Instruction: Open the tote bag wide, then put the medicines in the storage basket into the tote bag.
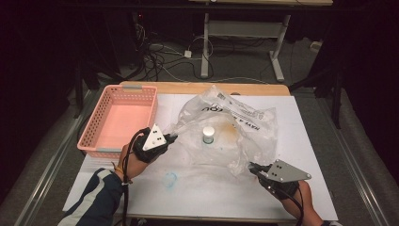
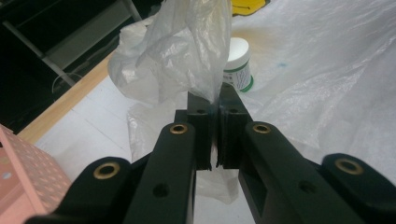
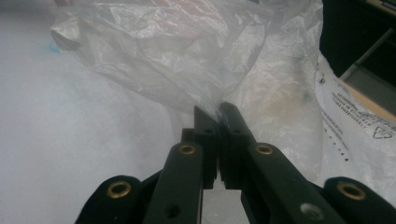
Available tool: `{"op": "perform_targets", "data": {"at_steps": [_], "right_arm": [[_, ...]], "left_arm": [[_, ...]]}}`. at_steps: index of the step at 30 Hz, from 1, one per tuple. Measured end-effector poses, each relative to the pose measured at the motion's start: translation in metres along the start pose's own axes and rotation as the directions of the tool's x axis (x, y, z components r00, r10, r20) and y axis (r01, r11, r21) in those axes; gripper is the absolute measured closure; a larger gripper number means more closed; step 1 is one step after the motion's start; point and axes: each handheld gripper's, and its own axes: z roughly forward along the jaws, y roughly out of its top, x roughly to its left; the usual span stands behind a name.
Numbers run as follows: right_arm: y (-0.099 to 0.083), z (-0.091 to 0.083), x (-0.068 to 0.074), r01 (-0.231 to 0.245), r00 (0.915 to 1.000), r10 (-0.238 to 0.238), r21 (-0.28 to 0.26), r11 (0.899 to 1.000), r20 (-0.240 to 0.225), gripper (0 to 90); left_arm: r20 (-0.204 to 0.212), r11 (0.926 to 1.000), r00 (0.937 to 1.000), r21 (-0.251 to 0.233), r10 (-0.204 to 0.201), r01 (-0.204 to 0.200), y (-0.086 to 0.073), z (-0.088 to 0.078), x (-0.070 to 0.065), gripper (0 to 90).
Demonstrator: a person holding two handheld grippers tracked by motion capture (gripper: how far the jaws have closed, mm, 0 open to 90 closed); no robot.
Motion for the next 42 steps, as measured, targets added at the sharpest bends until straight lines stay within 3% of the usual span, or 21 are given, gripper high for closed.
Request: {"op": "perform_targets", "data": {"at_steps": [10,15,26,35,42], "right_arm": [[0.012,-0.01,-0.02,-0.022,0.9978,0.027,-0.081,0.997,0.061,88.7],[0.028,-0.023,-0.033,-0.005,0.993,0.023,-0.147,0.989,0.116,88.9],[0.055,-0.043,-0.042,0.023,0.987,0.015,-0.232,0.973,0.16,89.3],[0.064,-0.066,-0.04,0.005,0.9865,0.045,-0.303,0.953,0.158,89.3],[0.078,-0.078,-0.034,0.026,0.9868,0.03,-0.341,0.94,0.159,89.4]], "left_arm": [[-0.087,0.9949,0.9951,-0.092,-0.048,0.04,0.012,-0.015,0.013,84.1],[-0.124,0.9892,0.9913,-0.144,-0.045,0.027,0.021,-0.028,0.018,84.1],[-0.175,0.9772,0.9837,-0.212,-0.039,0.001,0.037,-0.055,0.027,84.0],[-0.21,0.9624,0.9776,-0.268,-0.012,-0.046,0.046,-0.091,0.021,84.0],[-0.227,0.9428,0.9738,-0.328,-0.017,-0.06,0.056,-0.109,0.024,84.0]]}}
